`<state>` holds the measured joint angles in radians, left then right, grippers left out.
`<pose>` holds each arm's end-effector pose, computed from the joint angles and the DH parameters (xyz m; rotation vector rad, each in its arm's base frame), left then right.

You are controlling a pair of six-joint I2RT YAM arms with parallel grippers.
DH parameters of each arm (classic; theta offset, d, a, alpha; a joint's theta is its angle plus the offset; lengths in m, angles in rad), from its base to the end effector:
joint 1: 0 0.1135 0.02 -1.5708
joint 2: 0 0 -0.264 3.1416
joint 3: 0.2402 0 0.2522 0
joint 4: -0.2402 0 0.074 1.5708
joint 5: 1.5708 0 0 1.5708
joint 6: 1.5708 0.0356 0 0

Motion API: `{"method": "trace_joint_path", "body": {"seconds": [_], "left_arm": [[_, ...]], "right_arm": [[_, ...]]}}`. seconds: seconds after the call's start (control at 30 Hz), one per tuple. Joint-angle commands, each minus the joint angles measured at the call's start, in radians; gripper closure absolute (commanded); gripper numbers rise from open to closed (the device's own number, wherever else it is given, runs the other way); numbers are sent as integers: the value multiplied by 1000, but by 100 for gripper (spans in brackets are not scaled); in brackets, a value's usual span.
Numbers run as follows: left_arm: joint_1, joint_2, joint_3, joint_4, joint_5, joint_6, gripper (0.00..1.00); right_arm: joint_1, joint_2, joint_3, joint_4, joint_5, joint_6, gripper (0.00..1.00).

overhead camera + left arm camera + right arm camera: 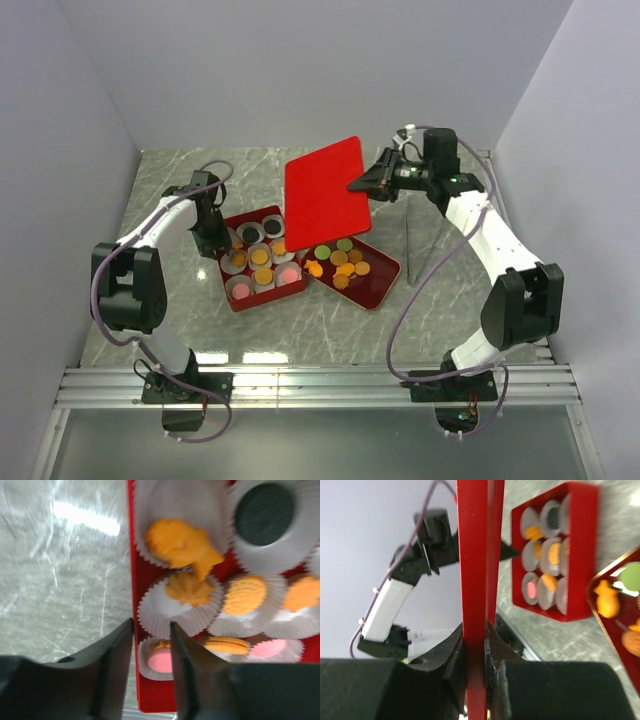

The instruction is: Pack the cookies

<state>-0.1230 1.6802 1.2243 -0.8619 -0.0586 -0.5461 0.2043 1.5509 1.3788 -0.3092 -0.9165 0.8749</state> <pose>0.3204 -0.0375 0.2159 -0.6159 2.8167 -0.0406 0.3381 0.0989 0.3503 0.1002 2.2304 1.5712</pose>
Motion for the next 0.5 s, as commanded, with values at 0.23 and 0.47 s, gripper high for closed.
{"method": "trace_joint_path", "body": {"seconds": [0.23,0.47], "left_arm": [[16,-168,139,-68,-20,-28,46],[146,-410,2,24,123,-32,45]], "right_arm": [[130,118,43,307,-104,101,100],[240,185,-86,614,-52,269,100]]}}
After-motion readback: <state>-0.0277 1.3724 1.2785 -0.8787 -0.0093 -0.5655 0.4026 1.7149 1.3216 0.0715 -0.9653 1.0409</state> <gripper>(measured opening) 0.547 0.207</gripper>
